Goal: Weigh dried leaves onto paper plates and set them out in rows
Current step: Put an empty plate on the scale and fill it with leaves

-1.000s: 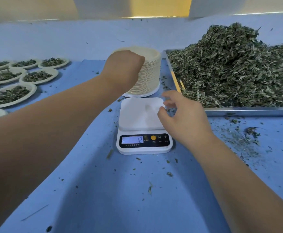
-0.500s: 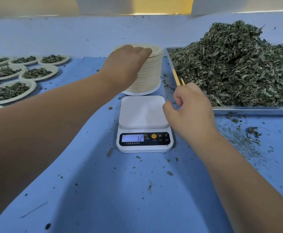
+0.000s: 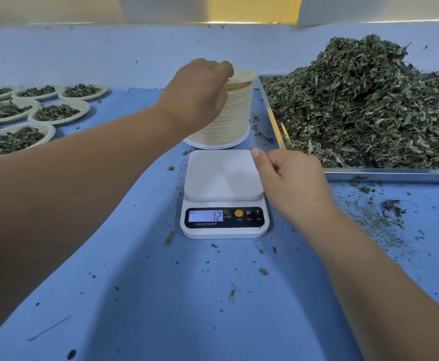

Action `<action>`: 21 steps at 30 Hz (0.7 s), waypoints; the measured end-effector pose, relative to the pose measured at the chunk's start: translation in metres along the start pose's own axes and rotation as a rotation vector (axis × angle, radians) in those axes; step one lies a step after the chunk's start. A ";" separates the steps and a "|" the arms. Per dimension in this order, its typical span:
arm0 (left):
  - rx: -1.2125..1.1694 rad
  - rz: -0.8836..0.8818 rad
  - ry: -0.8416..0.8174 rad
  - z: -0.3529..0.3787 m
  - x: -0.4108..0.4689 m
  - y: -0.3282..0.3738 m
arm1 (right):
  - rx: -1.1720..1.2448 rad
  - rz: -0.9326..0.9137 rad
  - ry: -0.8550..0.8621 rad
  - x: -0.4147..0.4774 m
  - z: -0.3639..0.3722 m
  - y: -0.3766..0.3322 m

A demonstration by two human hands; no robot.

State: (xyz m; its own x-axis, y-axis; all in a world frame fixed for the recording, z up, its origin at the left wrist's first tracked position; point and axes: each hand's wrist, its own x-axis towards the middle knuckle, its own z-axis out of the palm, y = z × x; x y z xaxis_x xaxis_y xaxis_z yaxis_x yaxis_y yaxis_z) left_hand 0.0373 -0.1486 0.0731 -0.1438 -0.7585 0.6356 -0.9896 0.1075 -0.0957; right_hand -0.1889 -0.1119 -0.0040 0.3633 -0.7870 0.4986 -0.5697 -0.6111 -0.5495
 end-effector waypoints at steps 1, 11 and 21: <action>-0.011 -0.002 0.017 -0.001 0.001 -0.001 | -0.008 -0.005 -0.011 0.000 0.001 0.000; -0.223 -0.171 0.195 -0.016 -0.009 0.001 | -0.021 0.033 -0.060 -0.001 0.003 0.002; -0.299 -0.060 0.383 -0.022 -0.073 0.026 | 0.158 0.030 0.138 -0.001 -0.003 0.000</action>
State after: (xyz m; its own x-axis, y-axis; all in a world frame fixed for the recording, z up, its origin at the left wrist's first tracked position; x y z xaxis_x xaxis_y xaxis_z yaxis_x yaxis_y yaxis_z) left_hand 0.0223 -0.0764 0.0414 -0.0221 -0.4840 0.8748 -0.9458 0.2936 0.1386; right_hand -0.1911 -0.1108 -0.0026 0.2373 -0.7926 0.5616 -0.4519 -0.6018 -0.6585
